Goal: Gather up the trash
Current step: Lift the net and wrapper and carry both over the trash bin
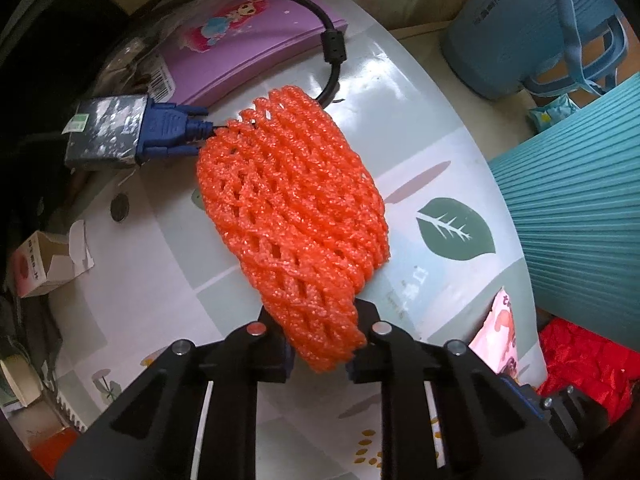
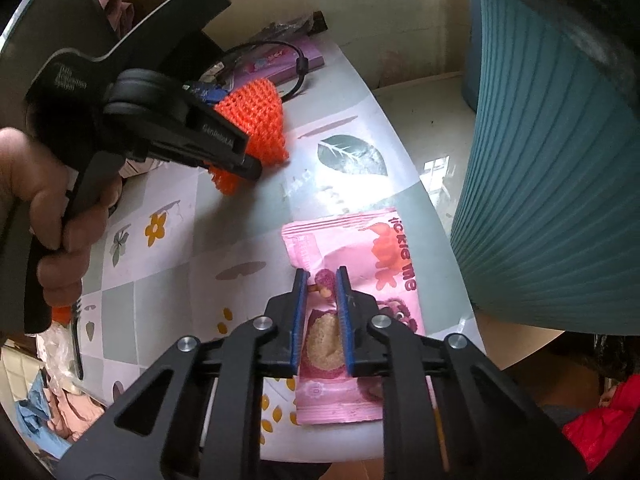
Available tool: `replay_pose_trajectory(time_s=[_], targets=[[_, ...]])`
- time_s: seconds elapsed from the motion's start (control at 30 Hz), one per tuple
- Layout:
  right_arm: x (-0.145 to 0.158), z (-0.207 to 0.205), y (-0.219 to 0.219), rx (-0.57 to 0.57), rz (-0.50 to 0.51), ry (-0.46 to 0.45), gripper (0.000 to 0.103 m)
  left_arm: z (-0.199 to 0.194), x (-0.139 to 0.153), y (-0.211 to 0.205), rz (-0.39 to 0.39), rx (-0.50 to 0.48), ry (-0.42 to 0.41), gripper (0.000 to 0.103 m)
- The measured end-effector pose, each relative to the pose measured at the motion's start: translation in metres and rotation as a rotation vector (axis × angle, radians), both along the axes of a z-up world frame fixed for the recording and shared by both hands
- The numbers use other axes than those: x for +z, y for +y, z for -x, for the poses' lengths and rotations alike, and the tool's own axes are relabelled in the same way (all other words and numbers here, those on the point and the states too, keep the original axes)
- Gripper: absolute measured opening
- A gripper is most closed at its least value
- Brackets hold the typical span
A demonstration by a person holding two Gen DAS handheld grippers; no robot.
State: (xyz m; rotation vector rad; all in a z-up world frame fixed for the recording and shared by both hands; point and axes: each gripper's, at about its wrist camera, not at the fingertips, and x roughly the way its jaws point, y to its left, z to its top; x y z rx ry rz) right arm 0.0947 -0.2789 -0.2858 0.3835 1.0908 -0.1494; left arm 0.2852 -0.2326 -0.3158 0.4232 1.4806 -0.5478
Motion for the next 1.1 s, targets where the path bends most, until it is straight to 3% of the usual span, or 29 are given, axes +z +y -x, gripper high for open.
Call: replay_pose_trajectory(time_s=[0.47,1.1], targets=[[0.034,-0.008,0.013,0.056,-0.009,-0.058,0.01,-0.003,0.031,0.042,0.057,0.073,-0.016,0.016],[0.112,-0.014,0.036,0.264,-0.038,-0.172,0.009,0.012,0.11,0.098,0.103,0.302,-0.099,0.016]])
